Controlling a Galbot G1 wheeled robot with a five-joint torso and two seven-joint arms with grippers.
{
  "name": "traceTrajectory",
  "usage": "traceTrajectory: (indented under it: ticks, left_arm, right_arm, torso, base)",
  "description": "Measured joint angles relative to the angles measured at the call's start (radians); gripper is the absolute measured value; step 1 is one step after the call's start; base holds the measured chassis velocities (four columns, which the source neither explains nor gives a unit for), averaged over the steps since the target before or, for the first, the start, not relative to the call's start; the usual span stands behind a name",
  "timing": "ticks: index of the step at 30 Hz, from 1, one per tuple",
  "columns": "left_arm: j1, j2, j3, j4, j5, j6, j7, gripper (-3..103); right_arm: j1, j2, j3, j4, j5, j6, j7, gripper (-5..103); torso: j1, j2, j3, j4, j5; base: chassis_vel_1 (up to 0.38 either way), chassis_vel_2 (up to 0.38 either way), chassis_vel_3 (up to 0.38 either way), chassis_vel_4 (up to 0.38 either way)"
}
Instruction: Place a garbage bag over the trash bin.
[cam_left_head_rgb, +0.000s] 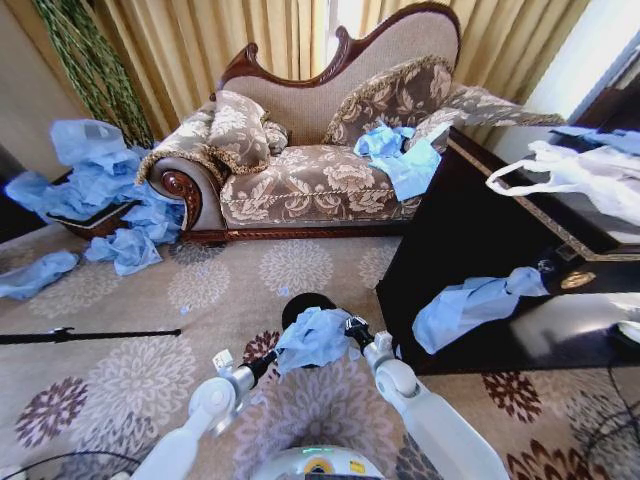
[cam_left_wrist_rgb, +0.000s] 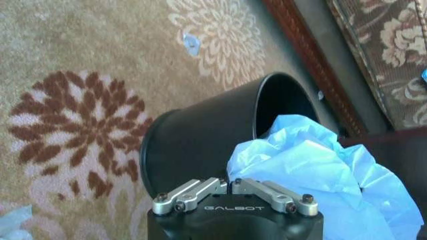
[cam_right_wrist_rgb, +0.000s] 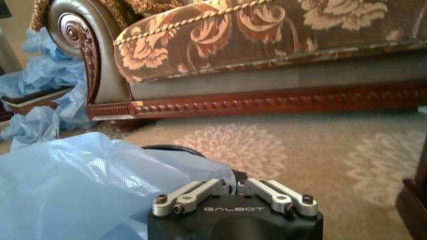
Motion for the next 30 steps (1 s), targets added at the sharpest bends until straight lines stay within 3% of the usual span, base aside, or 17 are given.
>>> traceTrajectory:
  ticks: [5, 12, 14, 15, 17, 21, 23, 24, 25, 27, 29, 30]
  left_arm:
    - [0.028, -0.01, -0.002, -0.037, 0.033, -0.002, 0.01, 0]
    - [0.135, 0.011, 0.011, -0.122, 0.22, -0.047, 0.084, -2]
    - [0.153, 0.009, 0.021, -0.127, 0.273, -0.064, 0.113, 3]
    - [0.159, 0.005, 0.033, -0.13, 0.308, -0.072, 0.129, 14]
    - [0.161, 0.002, 0.044, -0.133, 0.326, -0.074, 0.136, 14]
    - [0.152, -0.011, 0.094, -0.146, 0.366, -0.075, 0.143, 36]
    - [0.149, -0.015, 0.104, -0.148, 0.374, -0.075, 0.144, 36]
    - [0.149, -0.017, 0.114, -0.151, 0.383, -0.074, 0.145, 41]
    - [0.152, -0.017, 0.122, -0.155, 0.397, -0.074, 0.149, 47]
    - [0.155, -0.016, 0.122, -0.158, 0.404, -0.074, 0.153, 53]
    - [0.182, 0.001, 0.109, -0.171, 0.449, -0.081, 0.173, 64]
    - [0.182, 0.001, 0.109, -0.171, 0.449, -0.081, 0.173, 64]
  right_arm:
    - [0.074, 0.042, -0.035, -0.043, -0.024, 0.045, -0.011, 0]
    - [0.18, 0.059, -0.121, -0.045, -0.018, 0.049, -0.013, 0]
    - [0.209, 0.068, -0.153, -0.058, -0.019, 0.054, -0.014, 0]
    - [0.23, 0.078, -0.178, -0.067, -0.023, 0.056, -0.016, 0]
    - [0.244, 0.088, -0.196, -0.072, -0.027, 0.056, -0.016, -1]
    - [0.292, 0.133, -0.256, -0.087, -0.061, 0.055, -0.002, 15]
    - [0.298, 0.141, -0.265, -0.085, -0.075, 0.052, 0.01, 20]
    - [0.301, 0.143, -0.273, -0.074, -0.092, 0.041, 0.027, 26]
    - [0.303, 0.136, -0.28, -0.053, -0.101, 0.024, 0.042, 31]
    - [0.304, 0.128, -0.282, -0.044, -0.104, 0.019, 0.047, 31]
    - [0.3, 0.089, -0.284, -0.018, -0.126, 0.01, 0.049, 42]
    - [0.3, 0.089, -0.284, -0.018, -0.126, 0.01, 0.049, 42]
  torso:
    - [0.0, 0.0, 0.0, 0.0001, 0.0]
    - [0.0, 0.0, 0.0, 0.0001, -0.0002]
    - [0.0, 0.0, 0.0, 0.0001, 0.0]
    - [0.0, 0.0, 0.0, 0.0001, -0.0001]
    - [0.0, 0.0, 0.0, -0.0001, -0.0003]
    - [0.0, 0.0, 0.0, 0.0001, -0.0001]
    - [0.0, 0.0, 0.0, 0.0002, -0.0001]
    - [0.0, 0.0, 0.0, 0.0002, -0.0001]
    - [0.0, 0.0, 0.0, 0.0001, -0.0001]
    - [0.0, 0.0, 0.0, 0.0001, 0.0]
    - [0.0, 0.0, 0.0, -0.0002, -0.0002]
    - [0.0, 0.0, 0.0, -0.0002, -0.0002]
  base:
    - [0.0, 0.0, 0.0, 0.0]
    - [0.0, 0.0, 0.0, 0.0]
    - [0.0, 0.0, 0.0, 0.0]
    - [0.0, 0.0, 0.0, 0.0]
    - [0.0, 0.0, 0.0, 0.0]
    - [0.0, 0.0, 0.0, 0.0]
    - [0.0, 0.0, 0.0, 0.0]
    - [0.0, 0.0, 0.0, 0.0]
    - [0.0, 0.0, 0.0, 0.0]
    - [0.0, 0.0, 0.0, 0.0]
    - [0.0, 0.0, 0.0, 0.0]
    - [0.0, 0.0, 0.0, 0.0]
